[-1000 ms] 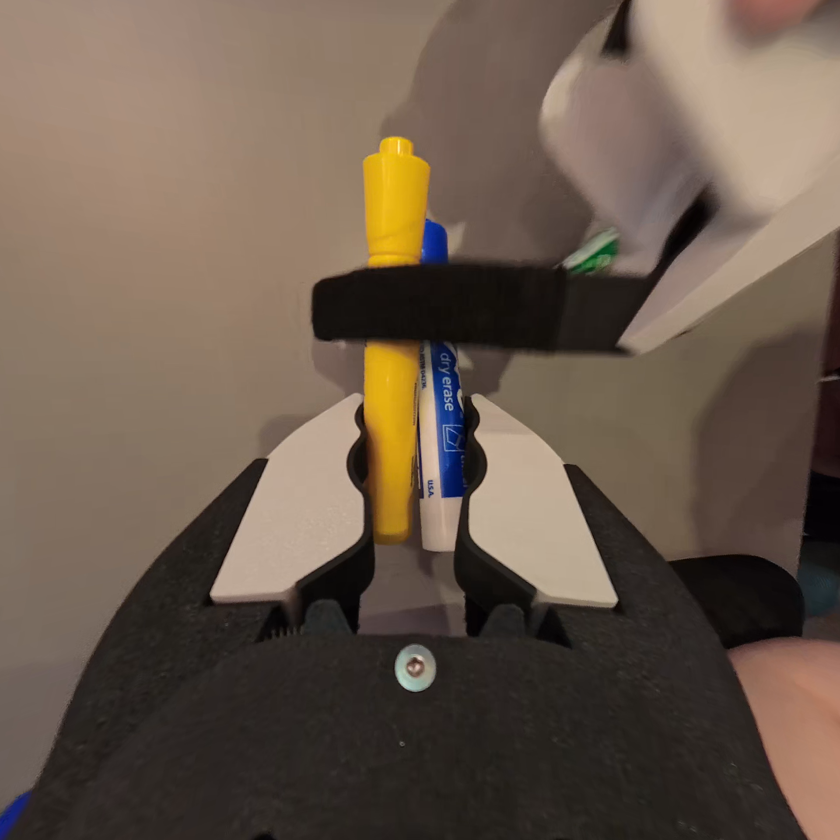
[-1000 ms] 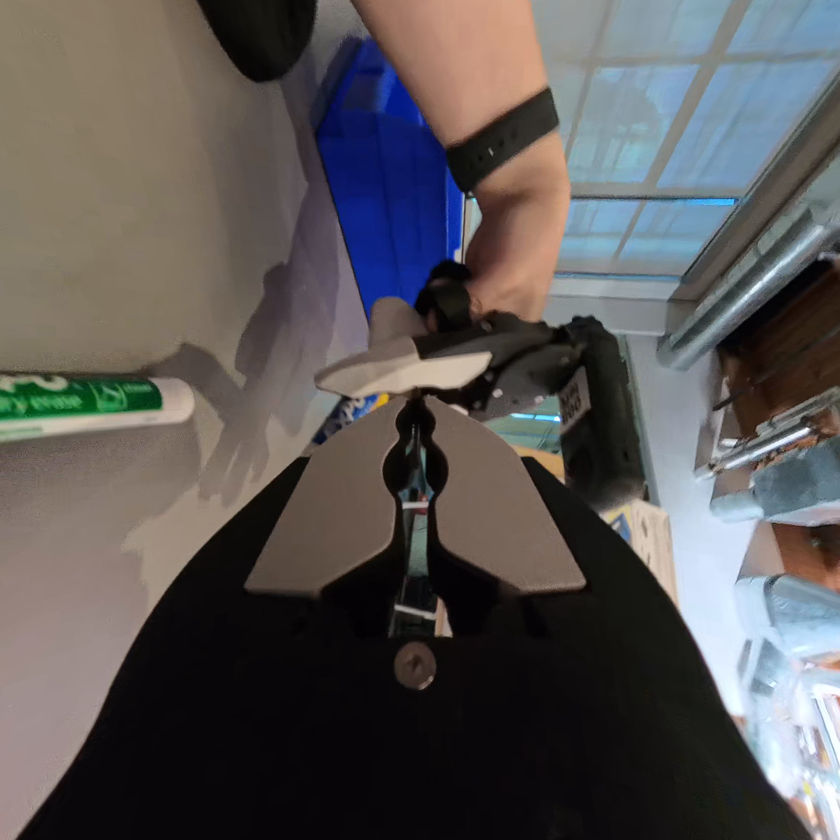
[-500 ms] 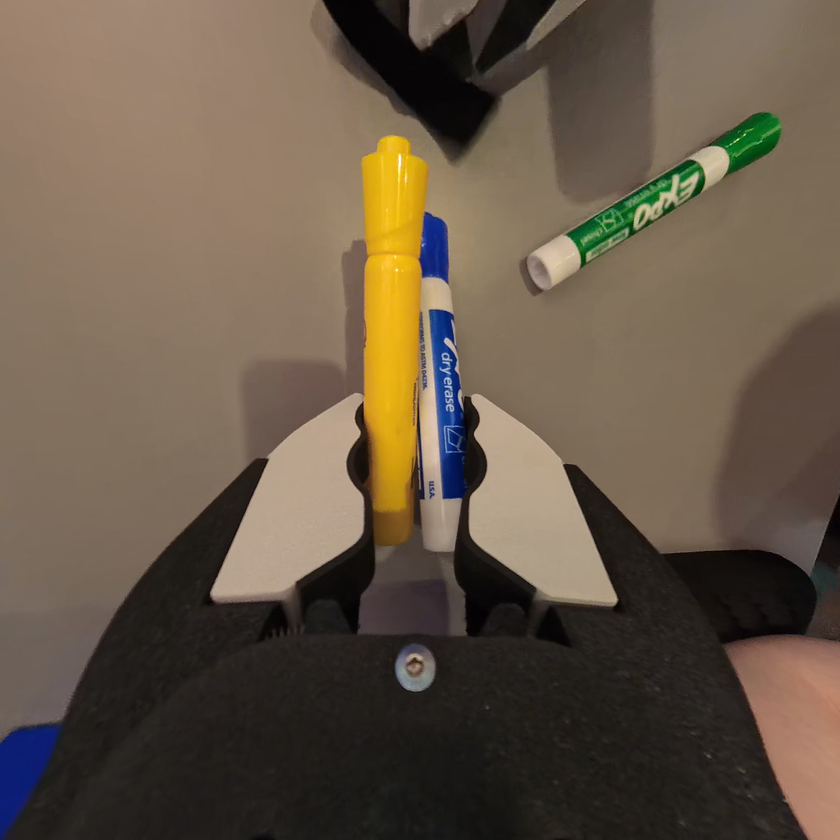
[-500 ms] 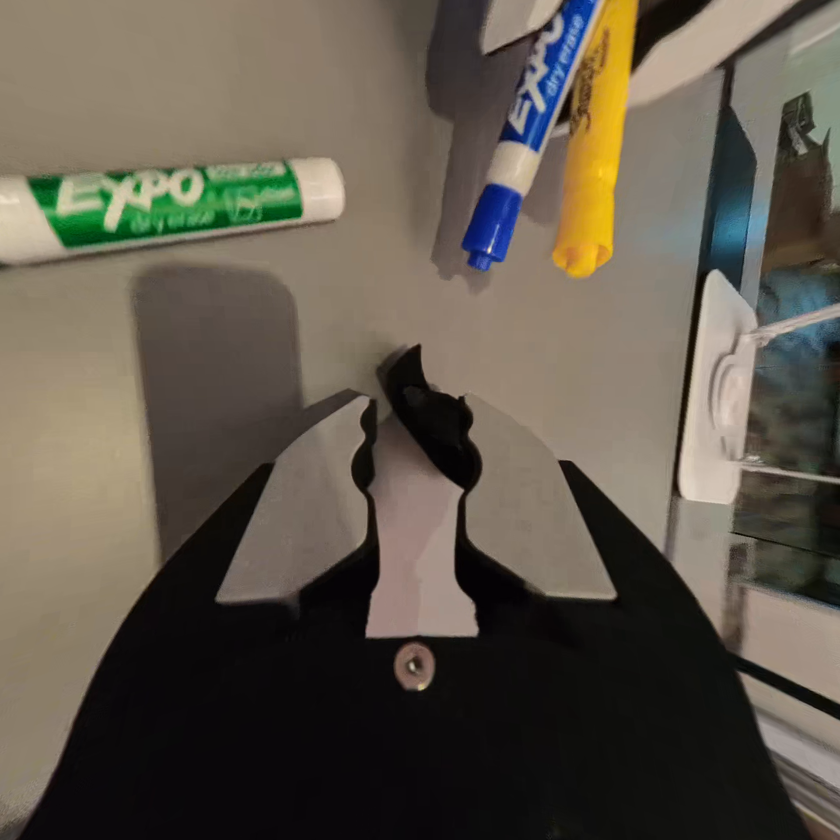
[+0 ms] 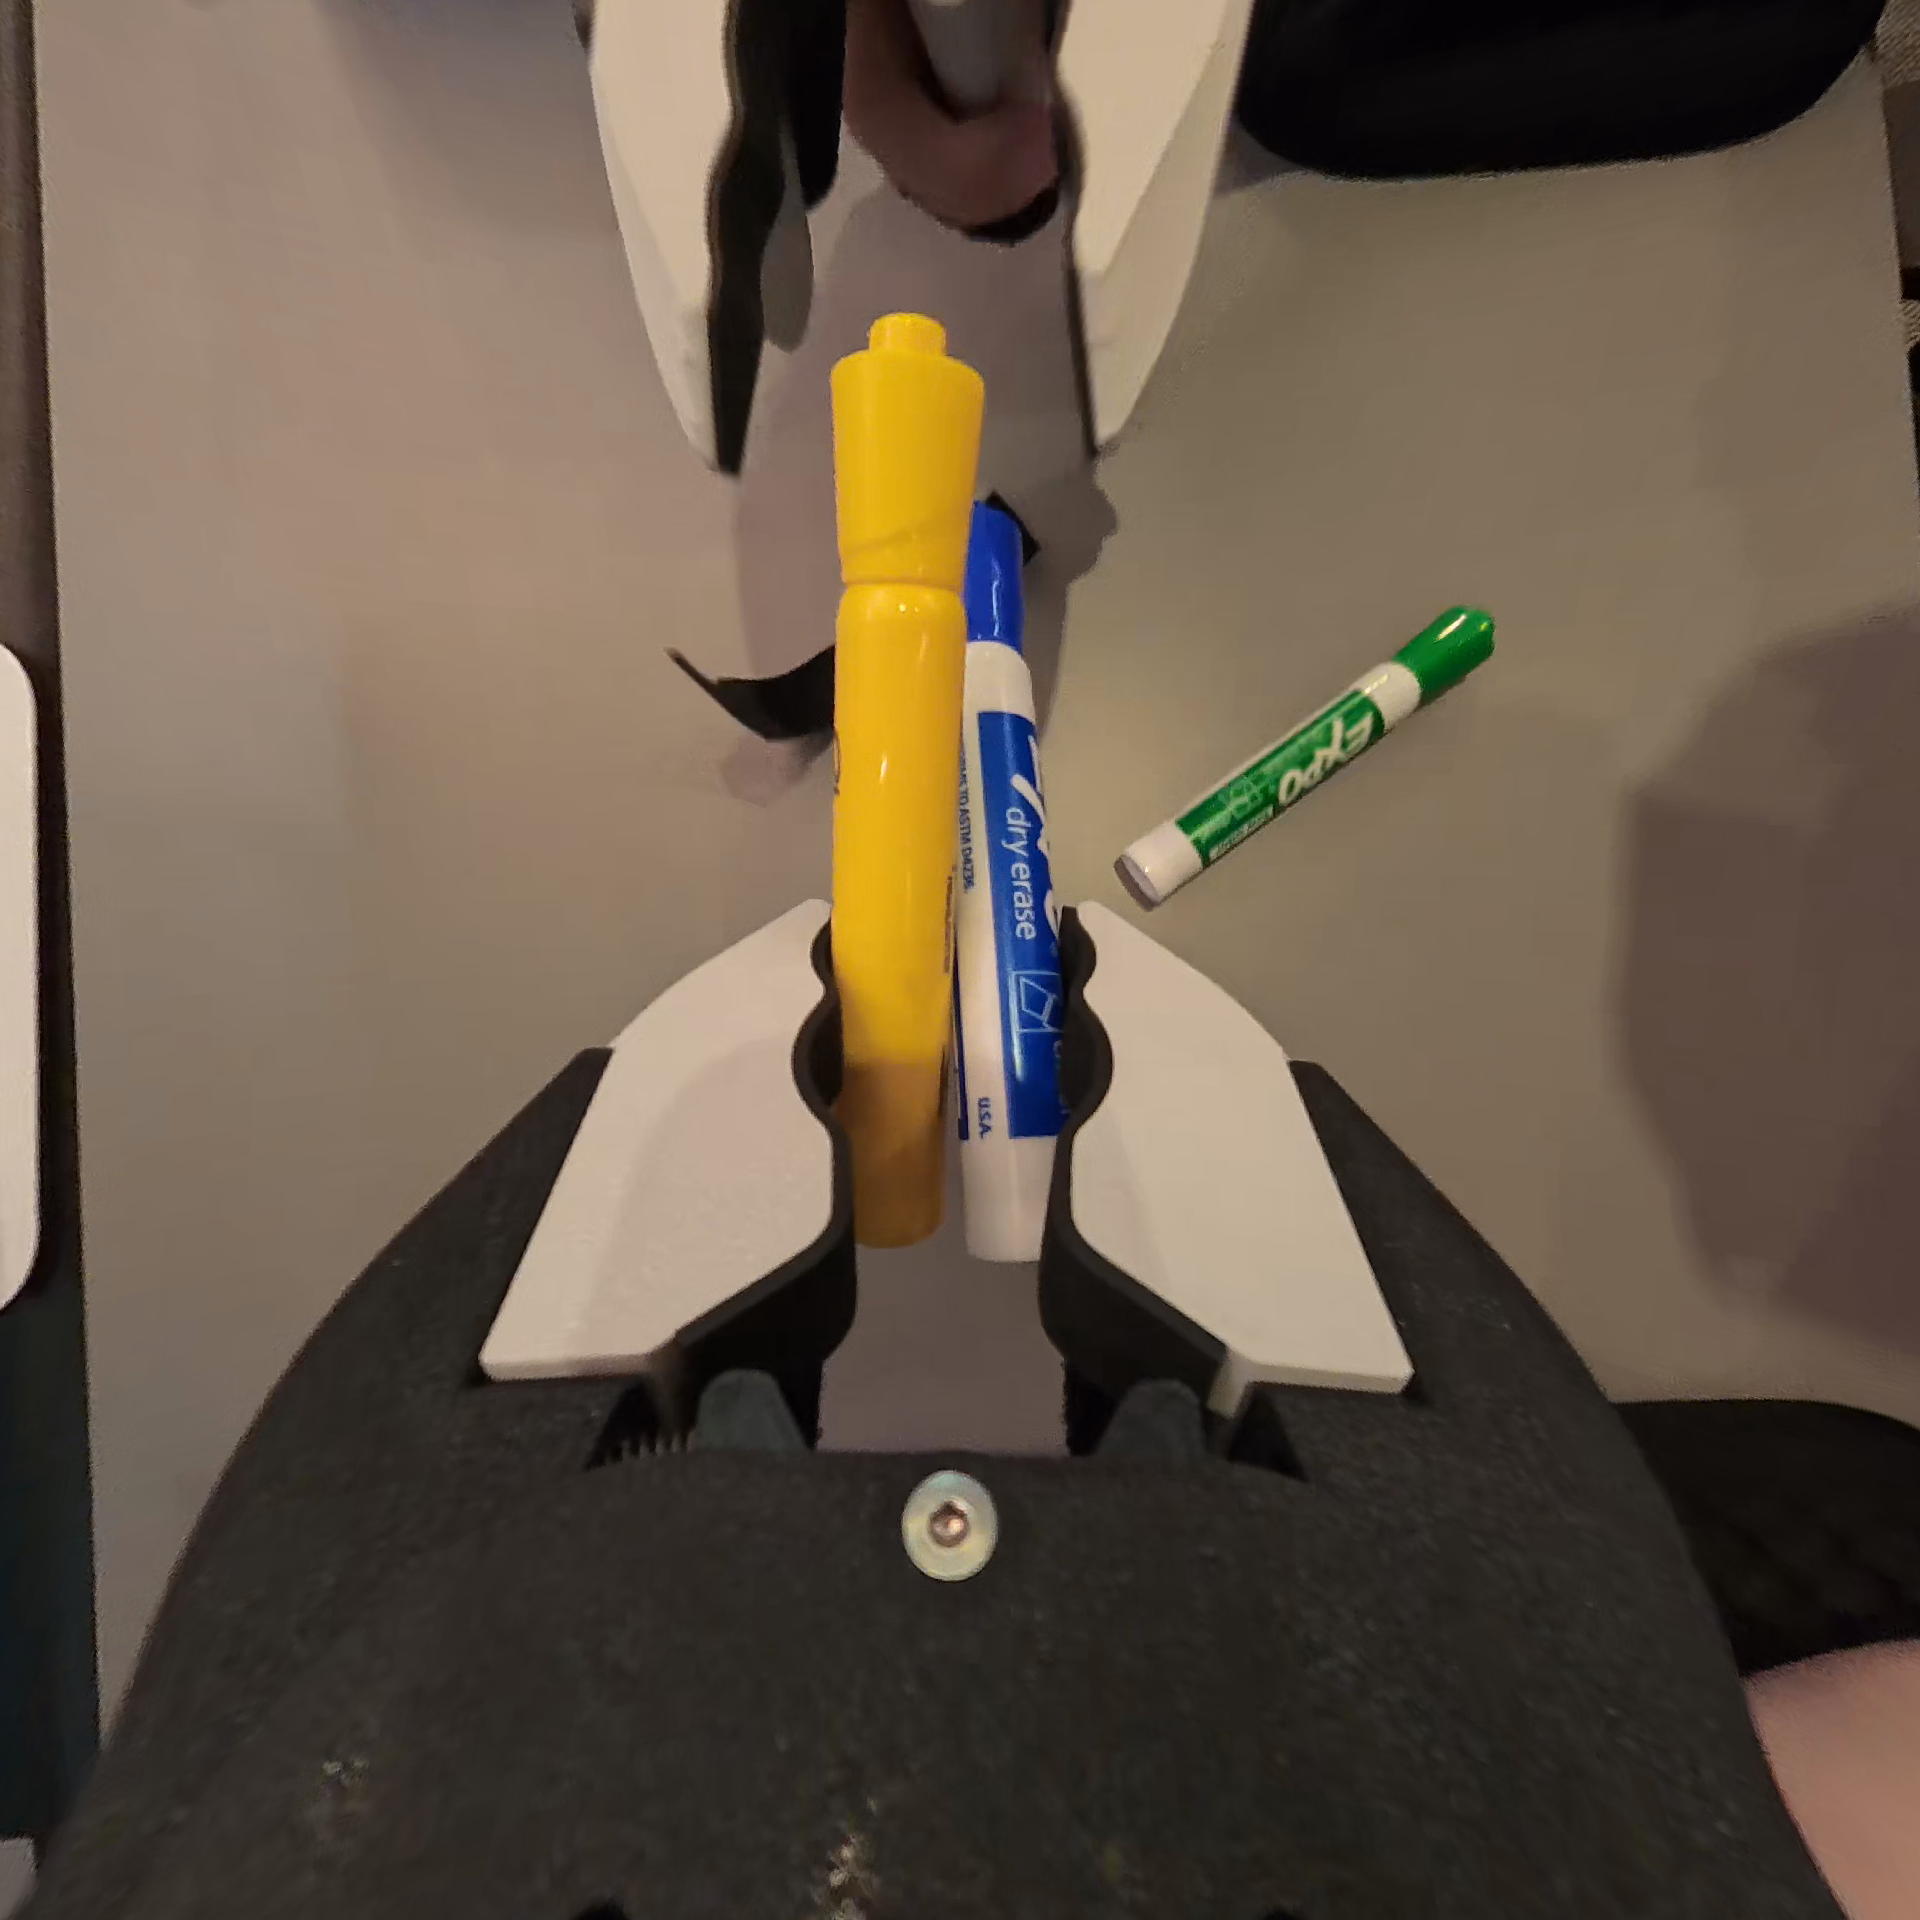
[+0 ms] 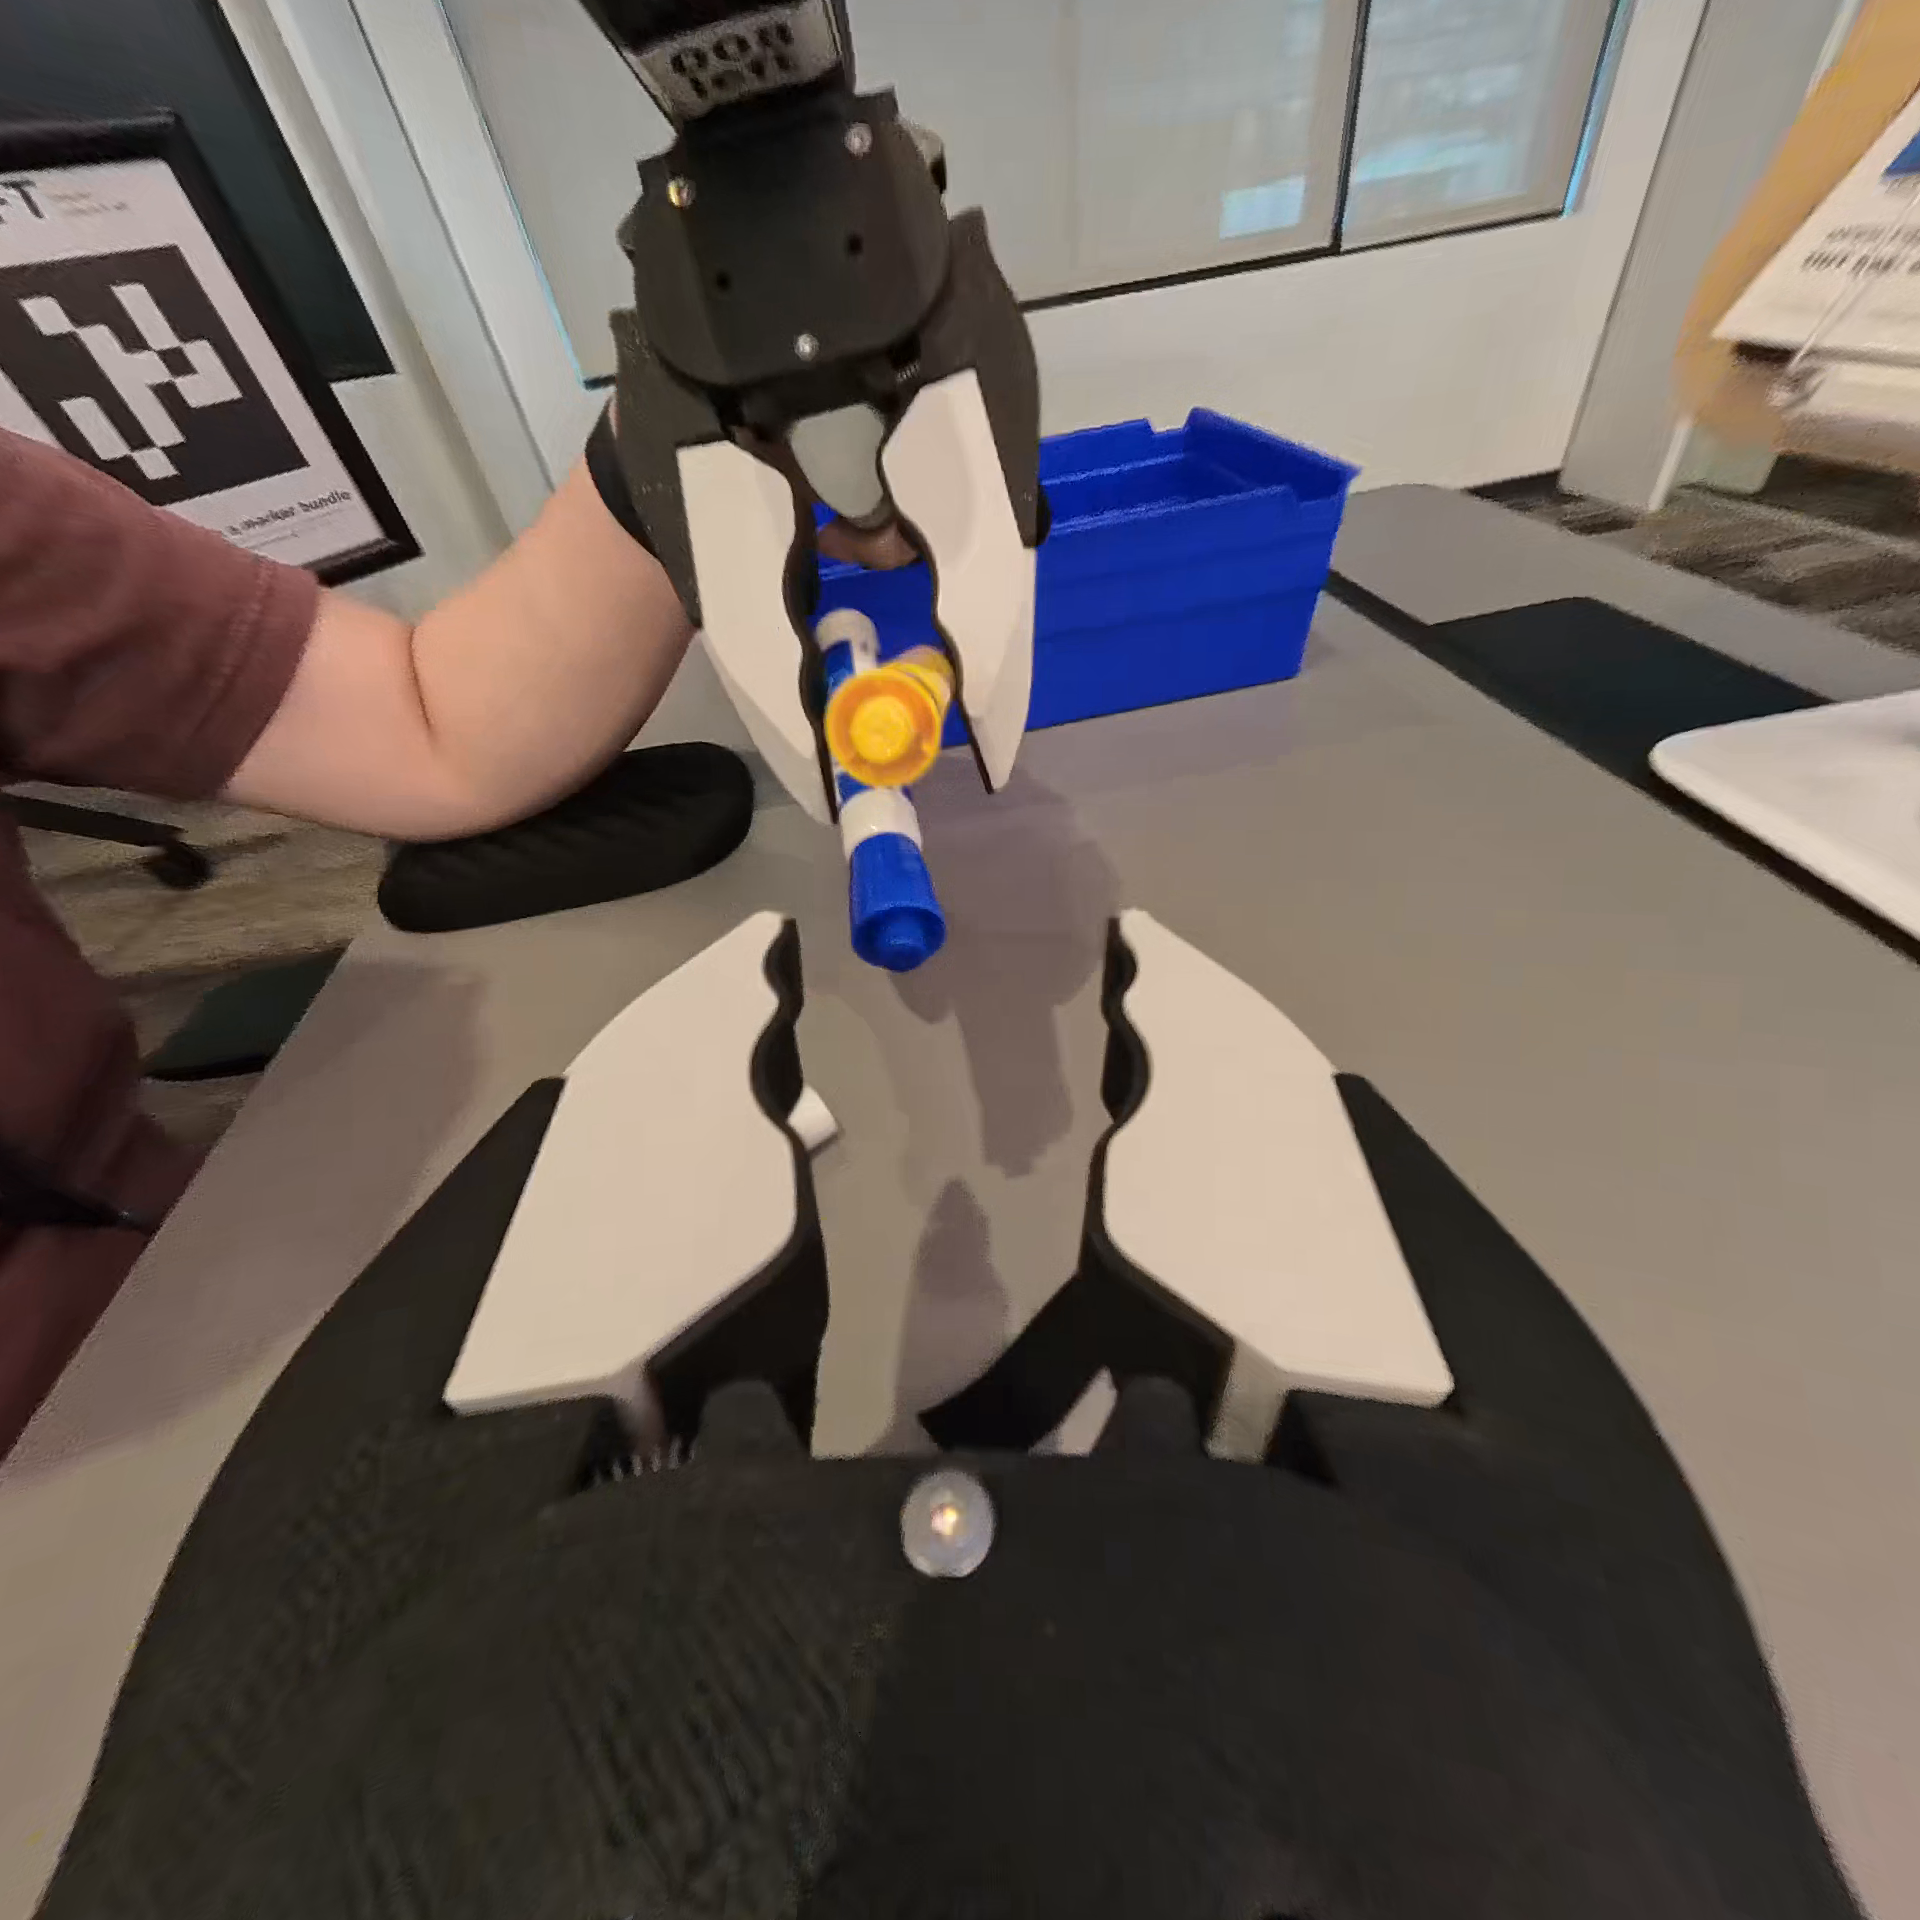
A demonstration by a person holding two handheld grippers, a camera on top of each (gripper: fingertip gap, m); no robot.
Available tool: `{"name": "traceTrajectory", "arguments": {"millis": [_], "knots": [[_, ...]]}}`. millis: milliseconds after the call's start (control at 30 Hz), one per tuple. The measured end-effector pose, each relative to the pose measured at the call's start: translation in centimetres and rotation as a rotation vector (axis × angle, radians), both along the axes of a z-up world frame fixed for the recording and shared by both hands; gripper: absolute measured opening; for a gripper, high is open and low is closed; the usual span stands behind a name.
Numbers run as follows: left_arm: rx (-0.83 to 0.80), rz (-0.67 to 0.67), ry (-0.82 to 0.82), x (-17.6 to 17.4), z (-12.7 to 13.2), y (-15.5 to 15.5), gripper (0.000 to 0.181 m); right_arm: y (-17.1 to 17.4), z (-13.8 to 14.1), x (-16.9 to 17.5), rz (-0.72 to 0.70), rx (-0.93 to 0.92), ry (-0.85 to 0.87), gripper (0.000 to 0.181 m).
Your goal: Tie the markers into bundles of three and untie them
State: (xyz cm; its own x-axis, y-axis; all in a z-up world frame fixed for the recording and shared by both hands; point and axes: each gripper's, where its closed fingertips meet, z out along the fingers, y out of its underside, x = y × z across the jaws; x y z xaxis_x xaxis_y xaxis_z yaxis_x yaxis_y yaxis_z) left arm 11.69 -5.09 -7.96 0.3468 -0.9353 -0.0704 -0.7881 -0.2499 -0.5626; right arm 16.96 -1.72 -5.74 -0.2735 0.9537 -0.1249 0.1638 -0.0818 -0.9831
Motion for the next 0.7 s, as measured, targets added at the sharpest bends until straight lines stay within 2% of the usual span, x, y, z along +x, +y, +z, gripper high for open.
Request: {"name": "traceTrajectory", "arguments": {"millis": [33, 167, 333, 433, 567, 700], "knots": [[-0.006, -0.004, -0.013, 0.3, 0.1, -0.1, 0.039, 0.0, -0.4, 0.0, 0.016, -0.024, -0.006, 0.05], [0.024, -0.002, -0.045, 1.2, 0.7, 0.3, 0.039, -1.3, -0.3, -0.4, 0.09, -0.085, 0.033, 0.042], [0.041, 0.007, -0.056, 1.4, 1.2, 0.4, 0.039, -1.8, 0.0, -1.4, 0.041, -0.016, 0.046, 0.039], [0.054, 0.006, -0.044, 1.7, 1.2, 0.5, 0.039, -2.4, 0.7, -1.7, 0.045, -0.035, 0.066, 0.02], [0.07, 0.015, -0.008, 1.6, 0.9, 0.7, 0.039, -2.5, 1.6, -1.9, 0.021, -0.059, 0.088, 0.019], [0.075, 0.028, 0.028, 1.2, 0.5, 0.8, 0.038, -2.4, 1.5, -2.2, 0.013, -0.162, 0.056, 0.019]]}}
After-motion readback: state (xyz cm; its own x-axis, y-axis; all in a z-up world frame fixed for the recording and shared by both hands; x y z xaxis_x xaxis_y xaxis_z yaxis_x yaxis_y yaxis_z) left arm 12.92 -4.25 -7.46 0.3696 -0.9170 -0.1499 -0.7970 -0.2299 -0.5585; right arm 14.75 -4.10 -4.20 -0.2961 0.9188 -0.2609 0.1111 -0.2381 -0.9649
